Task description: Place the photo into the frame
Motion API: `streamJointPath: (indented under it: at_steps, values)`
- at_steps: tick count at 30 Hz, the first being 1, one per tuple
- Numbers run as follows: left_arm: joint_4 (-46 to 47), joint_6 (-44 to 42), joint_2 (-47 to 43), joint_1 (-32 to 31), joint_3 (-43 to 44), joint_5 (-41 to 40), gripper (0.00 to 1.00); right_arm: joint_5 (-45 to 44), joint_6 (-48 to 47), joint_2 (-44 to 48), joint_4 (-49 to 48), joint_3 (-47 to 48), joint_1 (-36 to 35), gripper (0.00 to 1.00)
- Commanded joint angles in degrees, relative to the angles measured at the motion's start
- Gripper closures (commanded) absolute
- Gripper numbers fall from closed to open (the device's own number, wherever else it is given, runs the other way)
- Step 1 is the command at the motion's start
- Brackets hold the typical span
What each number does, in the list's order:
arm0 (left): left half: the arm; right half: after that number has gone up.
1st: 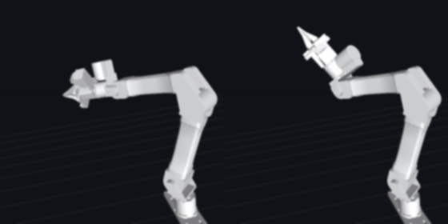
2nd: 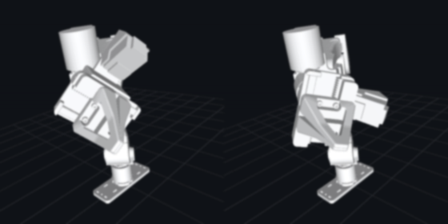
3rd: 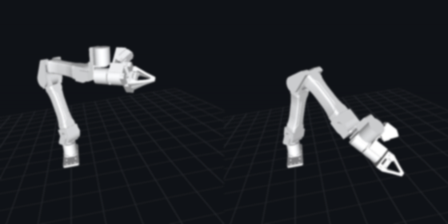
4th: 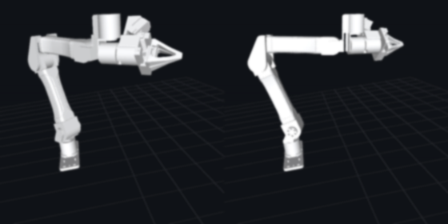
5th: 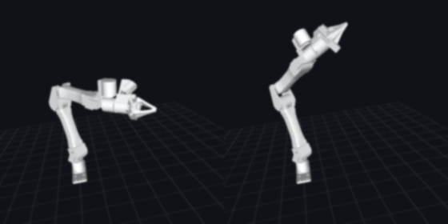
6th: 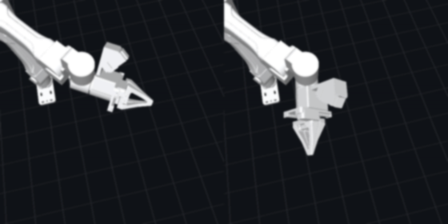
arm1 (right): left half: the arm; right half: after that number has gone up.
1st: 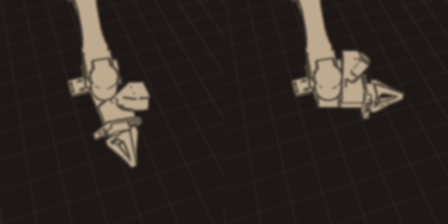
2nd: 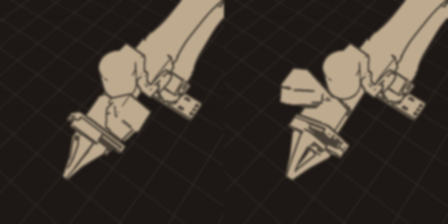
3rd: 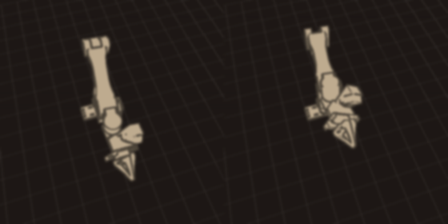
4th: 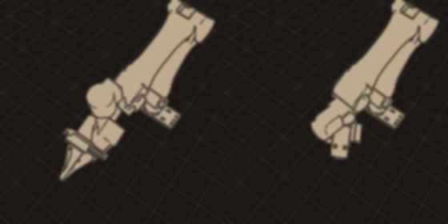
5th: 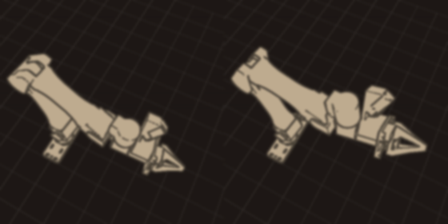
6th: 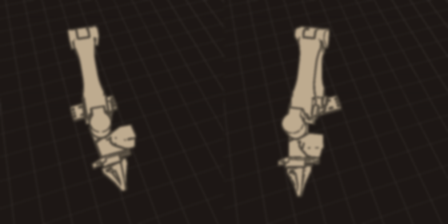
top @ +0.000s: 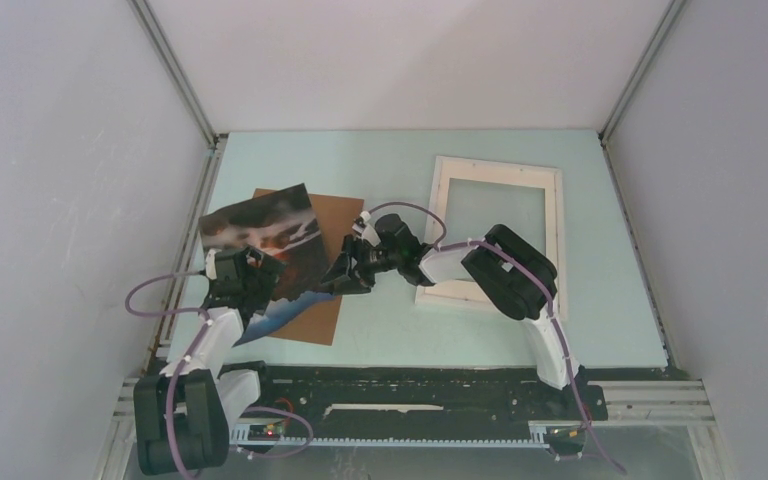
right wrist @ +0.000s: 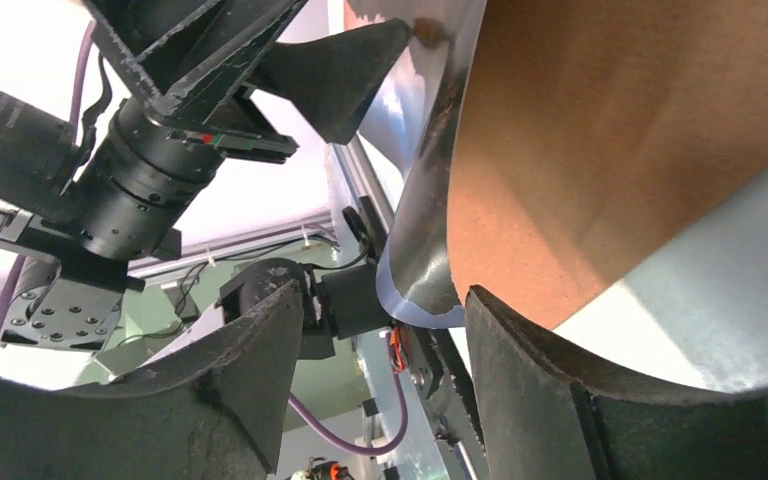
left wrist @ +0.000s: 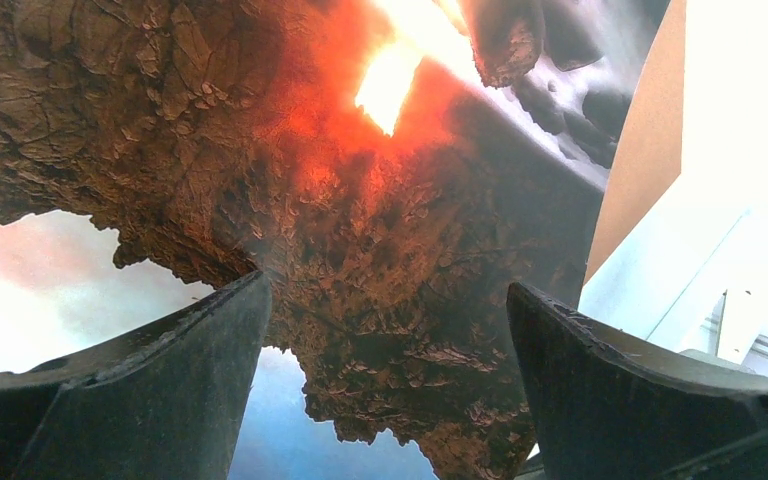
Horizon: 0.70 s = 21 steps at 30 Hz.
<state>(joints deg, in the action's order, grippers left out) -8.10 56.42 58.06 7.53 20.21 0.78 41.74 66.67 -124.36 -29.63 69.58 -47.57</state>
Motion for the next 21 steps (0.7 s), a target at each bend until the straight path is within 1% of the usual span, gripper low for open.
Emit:
streamJointPath:
  at_steps: [1,6,11,13,15,17,20,21]
  values:
    - [-6.4,-1.9,1.1,0.2,-3.1,1.4,0.01,1.5,2.2,2.1,-4.6,1.8,-0.6,0.32]
    - [-6.1,-1.8,1.0,0.2,-3.3,1.3,0.01,0.0,4.3,-0.9,-7.5,3.5,0.3,0.31]
    - [-6.1,-2.0,1.5,0.2,-3.3,1.0,0.01,-0.2,-0.1,-4.1,-2.7,8.4,1.0,0.3]
    - [-6.1,-1.9,1.8,0.3,-3.1,1.0,0.0,0.9,-0.3,-6.0,-3.0,10.7,0.9,0.29]
    - [-6.1,-2.0,2.2,0.2,-2.9,1.1,0.0,1.6,-1.2,-7.8,-0.4,13.2,0.7,0.3]
    - [-6.1,-2.2,2.5,0.2,-2.6,1.3,0.0,0.3,-2.7,-8.0,3.5,14.4,0.5,0.3]
    - [-5.5,-2.6,2.1,0.3,-2.9,1.5,0.0,-6.5,-5.3,-5.8,12.9,14.1,0.1,0.34]
    - [-5.1,-2.7,1.8,0.2,-3.1,1.7,0.0,-9.0,-6.1,-4.8,14.5,13.5,-0.1,0.36]
